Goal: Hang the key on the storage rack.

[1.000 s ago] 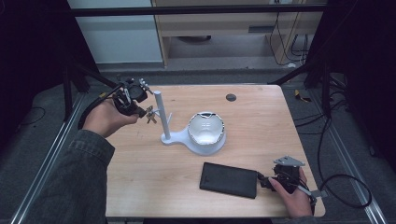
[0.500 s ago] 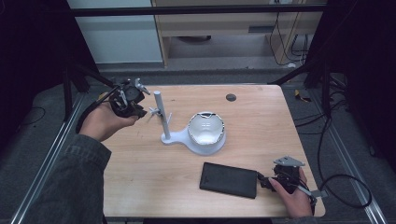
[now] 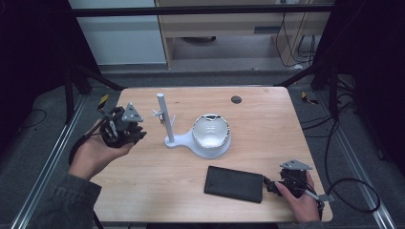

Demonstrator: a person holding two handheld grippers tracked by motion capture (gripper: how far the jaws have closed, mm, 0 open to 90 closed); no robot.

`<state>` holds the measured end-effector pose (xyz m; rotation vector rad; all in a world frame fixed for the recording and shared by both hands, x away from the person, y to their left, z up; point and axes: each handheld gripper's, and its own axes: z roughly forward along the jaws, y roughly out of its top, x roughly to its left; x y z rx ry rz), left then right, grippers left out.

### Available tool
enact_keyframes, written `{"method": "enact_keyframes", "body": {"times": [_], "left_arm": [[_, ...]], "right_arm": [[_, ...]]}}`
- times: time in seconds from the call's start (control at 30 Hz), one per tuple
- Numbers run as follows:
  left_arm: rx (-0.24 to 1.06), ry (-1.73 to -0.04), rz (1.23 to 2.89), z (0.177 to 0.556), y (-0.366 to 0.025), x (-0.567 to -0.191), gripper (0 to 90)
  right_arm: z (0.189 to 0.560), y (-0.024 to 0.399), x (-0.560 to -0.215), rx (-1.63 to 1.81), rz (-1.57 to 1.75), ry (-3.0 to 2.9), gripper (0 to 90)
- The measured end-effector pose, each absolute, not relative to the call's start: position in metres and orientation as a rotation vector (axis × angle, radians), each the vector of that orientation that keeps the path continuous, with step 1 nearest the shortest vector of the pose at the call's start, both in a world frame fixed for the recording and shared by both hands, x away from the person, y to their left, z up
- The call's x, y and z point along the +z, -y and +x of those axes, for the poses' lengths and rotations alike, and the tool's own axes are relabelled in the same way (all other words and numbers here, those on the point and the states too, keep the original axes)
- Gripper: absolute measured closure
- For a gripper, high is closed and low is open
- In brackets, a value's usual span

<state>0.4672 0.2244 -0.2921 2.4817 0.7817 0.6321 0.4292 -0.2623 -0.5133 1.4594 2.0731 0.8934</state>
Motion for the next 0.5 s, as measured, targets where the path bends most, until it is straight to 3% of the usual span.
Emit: {"method": "enact_keyframes", "body": {"times": [0.1, 0.5], "left_arm": [[0.603, -0.748, 2.471, 0.456, -0.22, -0.308, 79.3], [0.486, -0.704, 2.492, 0.448, -0.193, -0.353, 89.3]], "right_arm": [[0.429, 0.265, -0.511, 0.895, 1.473, -2.068, 5.6], [0.425, 0.268, -0.504, 0.905, 1.422, -2.039, 4.9]]}}
